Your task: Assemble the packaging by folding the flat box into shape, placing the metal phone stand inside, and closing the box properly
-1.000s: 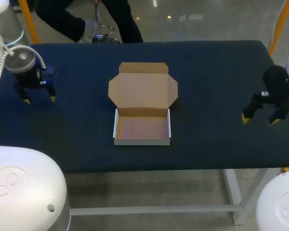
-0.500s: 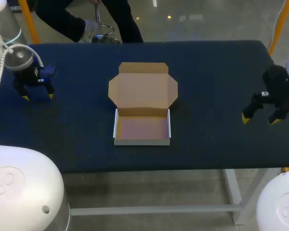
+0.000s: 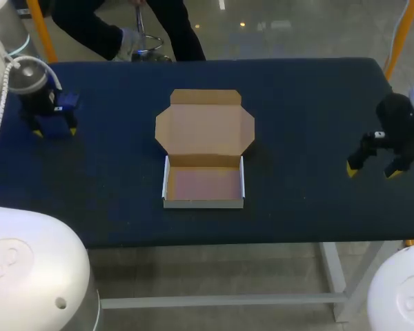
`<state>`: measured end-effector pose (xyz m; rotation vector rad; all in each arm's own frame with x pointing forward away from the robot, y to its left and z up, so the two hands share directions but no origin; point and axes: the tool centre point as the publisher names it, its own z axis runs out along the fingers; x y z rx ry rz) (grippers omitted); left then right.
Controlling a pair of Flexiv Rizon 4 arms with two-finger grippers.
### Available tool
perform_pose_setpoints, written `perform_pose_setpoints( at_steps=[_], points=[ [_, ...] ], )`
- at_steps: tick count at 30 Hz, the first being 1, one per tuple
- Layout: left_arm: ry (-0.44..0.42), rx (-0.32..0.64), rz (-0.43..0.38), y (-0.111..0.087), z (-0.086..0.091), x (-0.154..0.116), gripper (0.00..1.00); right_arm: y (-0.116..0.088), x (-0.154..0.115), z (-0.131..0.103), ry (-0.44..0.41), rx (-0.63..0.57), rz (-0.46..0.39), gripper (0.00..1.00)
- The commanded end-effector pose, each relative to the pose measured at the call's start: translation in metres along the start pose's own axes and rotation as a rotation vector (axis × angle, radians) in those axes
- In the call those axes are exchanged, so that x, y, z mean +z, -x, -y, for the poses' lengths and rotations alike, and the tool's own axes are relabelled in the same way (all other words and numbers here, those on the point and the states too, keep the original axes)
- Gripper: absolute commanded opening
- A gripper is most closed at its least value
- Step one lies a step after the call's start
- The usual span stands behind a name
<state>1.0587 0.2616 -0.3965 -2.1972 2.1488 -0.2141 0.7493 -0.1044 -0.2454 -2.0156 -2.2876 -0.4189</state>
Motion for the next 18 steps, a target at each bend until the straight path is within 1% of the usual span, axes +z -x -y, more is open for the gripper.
perform_pose_setpoints(
  at_steps=[1, 18],
  points=[
    [0.016, 0.002, 0.001, 0.001, 0.012, 0.004, 1.0, 0.0, -0.002, 0.0, -0.005, 0.0, 0.001, 1.0],
    [0.013, 0.022, 0.002, -0.001, 0.036, 0.008, 1.0, 0.0, -0.002, 0.0, -0.005, 0.0, 0.001, 1.0]
  ],
)
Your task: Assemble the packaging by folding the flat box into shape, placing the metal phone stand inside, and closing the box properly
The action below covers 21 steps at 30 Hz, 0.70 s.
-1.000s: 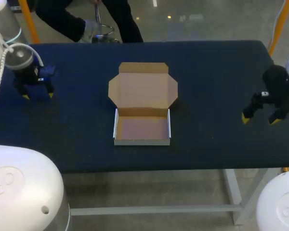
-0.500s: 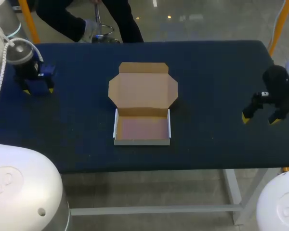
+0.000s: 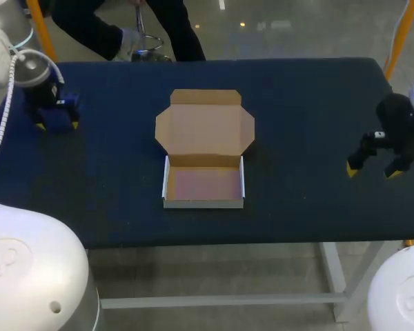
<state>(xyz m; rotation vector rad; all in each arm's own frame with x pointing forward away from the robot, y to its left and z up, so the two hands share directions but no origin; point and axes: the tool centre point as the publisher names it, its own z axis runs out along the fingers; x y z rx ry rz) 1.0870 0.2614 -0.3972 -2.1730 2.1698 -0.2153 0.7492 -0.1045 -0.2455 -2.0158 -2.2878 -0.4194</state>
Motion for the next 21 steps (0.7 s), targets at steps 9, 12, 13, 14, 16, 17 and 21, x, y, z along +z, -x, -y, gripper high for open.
perform_pose_setpoints(
  at_steps=[9, 12, 13, 14, 16, 17, 21],
  points=[
    [0.016, 0.007, 0.002, 0.0, 0.022, 0.006, 1.0, 0.0, -0.002, 0.0, -0.005, 0.0, 0.001, 1.0],
    [0.017, 0.01, 0.001, 0.0, 0.027, 0.006, 1.0, 0.0, -0.002, 0.0, -0.005, 0.0, 0.001, 1.0],
    [0.017, 0.01, 0.0, 0.0, 0.028, 0.006, 1.0, 0.0, -0.002, 0.0, -0.005, 0.0, 0.001, 1.0],
    [0.017, 0.011, 0.001, -0.001, 0.029, 0.006, 1.0, 0.0, -0.002, 0.0, -0.005, 0.0, 0.001, 1.0],
    [0.019, 0.011, 0.001, -0.001, 0.032, 0.007, 1.0, 0.0, -0.002, 0.0, -0.005, 0.0, 0.001, 1.0],
    [0.019, 0.011, 0.002, -0.001, 0.033, 0.007, 1.0, 0.0, -0.002, 0.0, -0.005, 0.0, 0.001, 1.0],
    [0.022, 0.009, 0.002, 0.0, 0.038, 0.007, 1.0, 0.0, -0.002, 0.0, -0.005, 0.0, 0.001, 1.0]
  ],
)
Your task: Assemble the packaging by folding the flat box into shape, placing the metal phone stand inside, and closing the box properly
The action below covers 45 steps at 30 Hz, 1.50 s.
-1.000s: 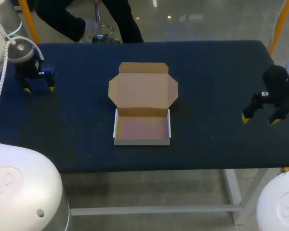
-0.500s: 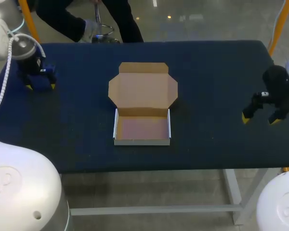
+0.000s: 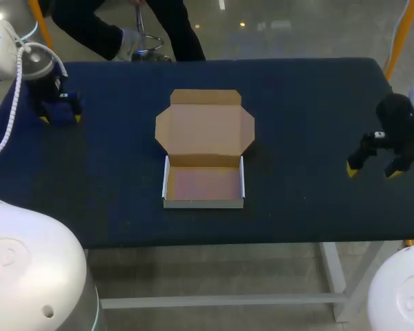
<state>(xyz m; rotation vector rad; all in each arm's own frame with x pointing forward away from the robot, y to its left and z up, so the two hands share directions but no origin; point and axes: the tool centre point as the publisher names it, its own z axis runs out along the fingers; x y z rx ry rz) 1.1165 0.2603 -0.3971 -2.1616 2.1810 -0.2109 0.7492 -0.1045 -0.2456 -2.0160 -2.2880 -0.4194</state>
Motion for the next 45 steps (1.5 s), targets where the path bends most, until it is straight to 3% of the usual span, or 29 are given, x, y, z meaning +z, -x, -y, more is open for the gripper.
perform_pose_setpoints(
  at_steps=[1, 45],
  points=[
    [0.021, -0.001, 0.001, 0.001, 0.01, 0.003, 1.0, 0.0, -0.002, 0.0, -0.005, 0.0, 0.0, 1.0],
    [0.035, 0.028, 0.0, 0.001, 0.045, 0.008, 0.98, 0.0, -0.002, 0.0, -0.005, 0.0, 0.0, 1.0]
  ],
)
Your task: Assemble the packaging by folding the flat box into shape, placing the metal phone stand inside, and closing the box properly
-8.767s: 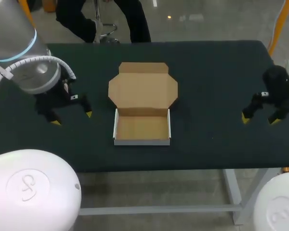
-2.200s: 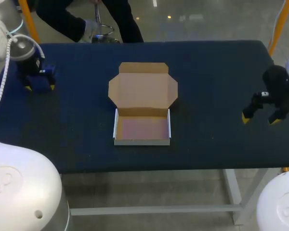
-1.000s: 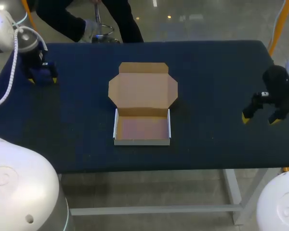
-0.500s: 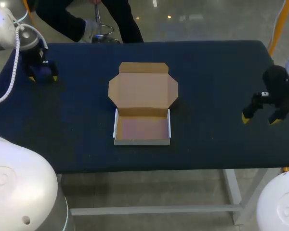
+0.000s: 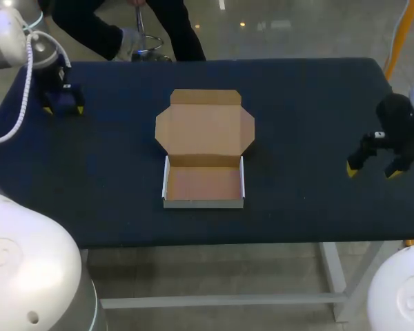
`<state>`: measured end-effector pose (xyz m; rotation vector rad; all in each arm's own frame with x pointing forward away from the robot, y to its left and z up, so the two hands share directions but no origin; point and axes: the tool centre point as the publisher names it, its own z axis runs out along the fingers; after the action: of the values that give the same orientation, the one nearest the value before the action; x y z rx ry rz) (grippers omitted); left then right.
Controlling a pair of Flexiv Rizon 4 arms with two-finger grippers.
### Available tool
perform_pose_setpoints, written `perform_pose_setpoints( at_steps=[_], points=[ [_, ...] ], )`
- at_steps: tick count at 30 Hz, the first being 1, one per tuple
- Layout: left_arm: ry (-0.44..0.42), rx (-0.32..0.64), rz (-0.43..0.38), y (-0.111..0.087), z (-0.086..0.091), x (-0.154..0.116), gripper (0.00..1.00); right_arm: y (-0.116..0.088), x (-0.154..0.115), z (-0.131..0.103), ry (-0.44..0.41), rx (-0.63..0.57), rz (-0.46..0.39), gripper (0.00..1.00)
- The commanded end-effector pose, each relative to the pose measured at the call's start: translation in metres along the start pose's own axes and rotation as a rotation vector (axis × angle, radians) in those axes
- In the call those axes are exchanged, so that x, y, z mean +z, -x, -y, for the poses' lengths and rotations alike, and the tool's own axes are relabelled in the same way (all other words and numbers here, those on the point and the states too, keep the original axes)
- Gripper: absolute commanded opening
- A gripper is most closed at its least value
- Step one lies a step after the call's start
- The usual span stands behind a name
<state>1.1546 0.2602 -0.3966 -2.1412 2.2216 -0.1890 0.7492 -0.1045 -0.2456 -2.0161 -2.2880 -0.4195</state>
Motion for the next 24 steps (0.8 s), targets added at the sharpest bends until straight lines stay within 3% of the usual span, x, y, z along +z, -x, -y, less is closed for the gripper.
perform_pose_setpoints(
  at_steps=[1, 24],
  points=[
    [0.015, 0.001, 0.002, 0.0, 0.008, 0.003, 0.97, 0.0, -0.002, 0.0, -0.005, 0.0, 0.0, 1.0],
    [0.006, -0.007, 0.008, 0.001, 0.025, 0.008, 0.92, 0.0, -0.002, 0.0, -0.005, 0.0, 0.0, 1.0]
  ],
)
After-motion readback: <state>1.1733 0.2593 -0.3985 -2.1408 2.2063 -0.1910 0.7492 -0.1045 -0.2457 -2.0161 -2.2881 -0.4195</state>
